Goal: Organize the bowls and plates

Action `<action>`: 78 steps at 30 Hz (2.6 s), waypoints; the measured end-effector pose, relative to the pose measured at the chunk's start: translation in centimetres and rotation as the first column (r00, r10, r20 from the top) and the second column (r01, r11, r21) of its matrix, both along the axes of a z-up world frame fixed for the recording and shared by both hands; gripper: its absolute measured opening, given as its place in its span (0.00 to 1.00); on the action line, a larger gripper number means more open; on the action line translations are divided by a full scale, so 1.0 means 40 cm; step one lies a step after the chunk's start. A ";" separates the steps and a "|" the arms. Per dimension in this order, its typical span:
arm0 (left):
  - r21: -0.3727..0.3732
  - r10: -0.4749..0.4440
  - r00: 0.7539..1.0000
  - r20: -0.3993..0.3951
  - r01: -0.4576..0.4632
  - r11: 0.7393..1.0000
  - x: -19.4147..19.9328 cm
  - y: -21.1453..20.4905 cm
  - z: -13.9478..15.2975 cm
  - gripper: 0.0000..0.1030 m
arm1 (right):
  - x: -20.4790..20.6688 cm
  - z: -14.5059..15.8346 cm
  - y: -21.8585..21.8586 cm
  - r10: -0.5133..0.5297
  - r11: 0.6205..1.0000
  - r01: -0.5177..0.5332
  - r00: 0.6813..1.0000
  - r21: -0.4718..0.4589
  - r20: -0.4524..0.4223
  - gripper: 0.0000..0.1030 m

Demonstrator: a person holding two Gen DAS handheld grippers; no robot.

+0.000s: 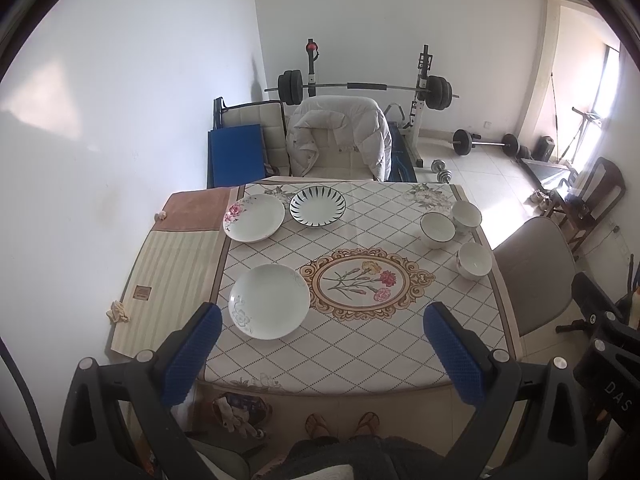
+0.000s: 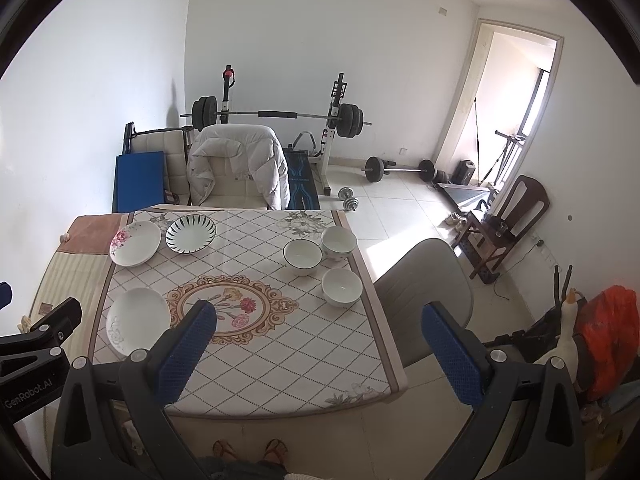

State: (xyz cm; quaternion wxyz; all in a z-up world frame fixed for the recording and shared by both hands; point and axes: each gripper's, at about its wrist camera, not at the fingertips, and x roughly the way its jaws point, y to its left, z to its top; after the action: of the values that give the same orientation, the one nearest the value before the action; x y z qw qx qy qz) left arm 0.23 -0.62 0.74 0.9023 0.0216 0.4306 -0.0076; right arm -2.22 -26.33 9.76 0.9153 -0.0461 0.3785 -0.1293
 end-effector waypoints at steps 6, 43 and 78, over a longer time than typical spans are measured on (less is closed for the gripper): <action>0.001 0.006 1.000 0.009 -0.006 1.000 -0.002 0.001 0.005 1.00 | 0.002 0.004 0.004 0.002 1.000 -0.002 1.000 -0.001 0.001 1.00; 0.004 0.031 0.999 0.012 -0.032 0.999 0.013 0.017 -0.002 1.00 | 0.033 -0.007 0.009 0.014 1.000 -0.013 1.000 0.024 -0.012 1.00; 0.200 0.331 0.895 -0.300 -0.280 0.939 0.462 0.416 -0.603 1.00 | 0.666 -0.841 0.298 0.475 0.858 -0.271 0.744 0.437 -0.470 1.00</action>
State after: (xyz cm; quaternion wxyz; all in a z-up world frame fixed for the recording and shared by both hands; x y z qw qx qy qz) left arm 18.72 16.04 -23.37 0.8033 0.0206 0.5722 0.1639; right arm 24.41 -14.39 -23.87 0.7630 0.0011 0.6297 0.1462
